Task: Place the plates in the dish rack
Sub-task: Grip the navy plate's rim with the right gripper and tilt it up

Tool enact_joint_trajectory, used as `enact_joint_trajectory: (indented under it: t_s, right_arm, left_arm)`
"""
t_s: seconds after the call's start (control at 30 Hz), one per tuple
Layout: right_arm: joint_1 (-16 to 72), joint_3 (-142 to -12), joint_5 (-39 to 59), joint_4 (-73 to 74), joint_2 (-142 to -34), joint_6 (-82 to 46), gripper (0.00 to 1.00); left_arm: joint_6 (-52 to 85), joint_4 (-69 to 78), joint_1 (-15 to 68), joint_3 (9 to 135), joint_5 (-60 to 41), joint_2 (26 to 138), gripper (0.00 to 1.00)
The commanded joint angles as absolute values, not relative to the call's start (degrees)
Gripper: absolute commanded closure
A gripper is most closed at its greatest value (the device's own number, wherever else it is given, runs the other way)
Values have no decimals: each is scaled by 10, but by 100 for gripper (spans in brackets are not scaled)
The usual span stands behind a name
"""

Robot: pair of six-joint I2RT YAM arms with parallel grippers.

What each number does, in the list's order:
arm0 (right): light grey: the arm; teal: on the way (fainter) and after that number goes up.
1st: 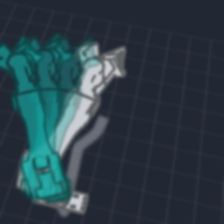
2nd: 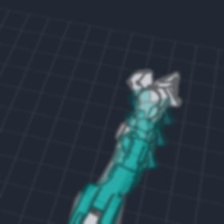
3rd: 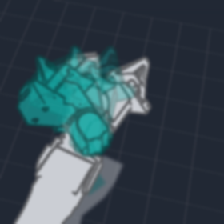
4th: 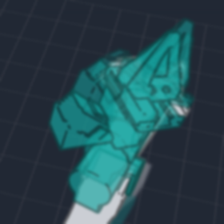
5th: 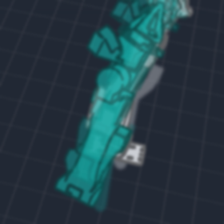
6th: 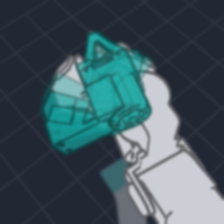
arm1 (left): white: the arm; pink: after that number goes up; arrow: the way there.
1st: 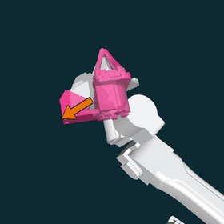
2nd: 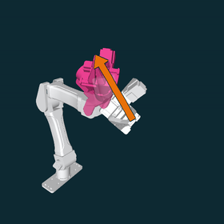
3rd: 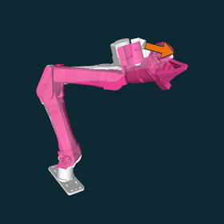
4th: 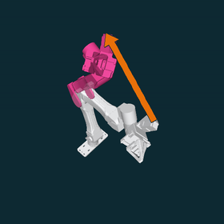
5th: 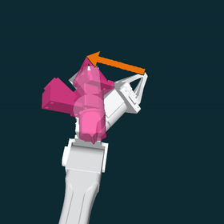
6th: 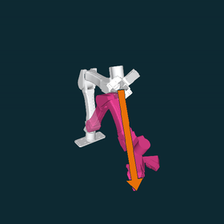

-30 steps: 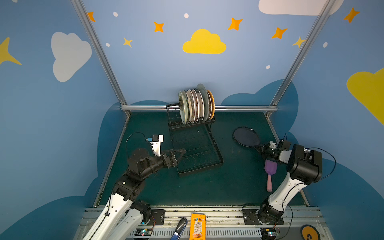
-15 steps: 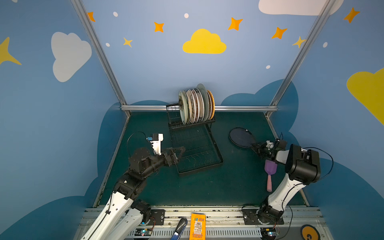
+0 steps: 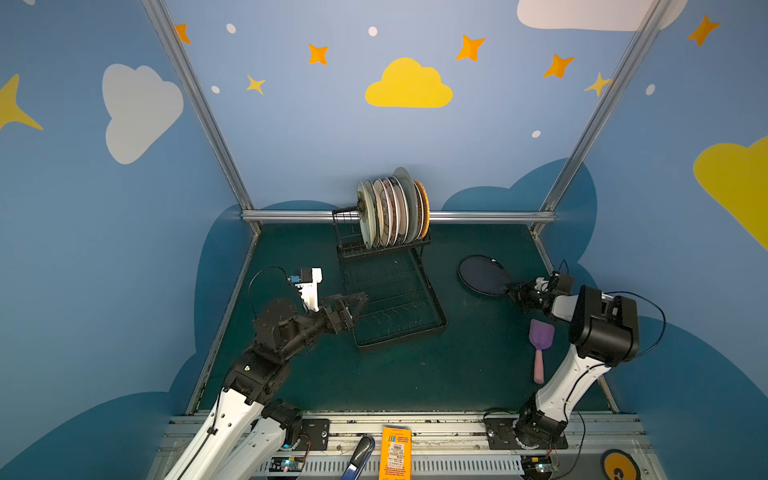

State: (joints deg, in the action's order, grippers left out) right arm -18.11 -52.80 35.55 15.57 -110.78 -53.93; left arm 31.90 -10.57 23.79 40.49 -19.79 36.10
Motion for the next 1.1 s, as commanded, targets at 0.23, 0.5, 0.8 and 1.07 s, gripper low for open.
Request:
enact_joint_trajectory:
  t_s: [0.23,0.5,0.8,1.07]
  right_arm:
    - [-155,-576,341,70,-1134,-526,73]
    - [-154,-621,372,41,-1171,-516,93]
    - [-152,-584,411,123,-1139,-511,100]
    - [-158,-532,452,165,-1046,-502,100]
  left_arm:
    - [307,-114,240,426,-175,349,1]
    - [293,-138,240,442,-160,331,1]
    - [270,-169,239,455,-157,328,1]
    - [237,-142,274,438,-165,359,3]
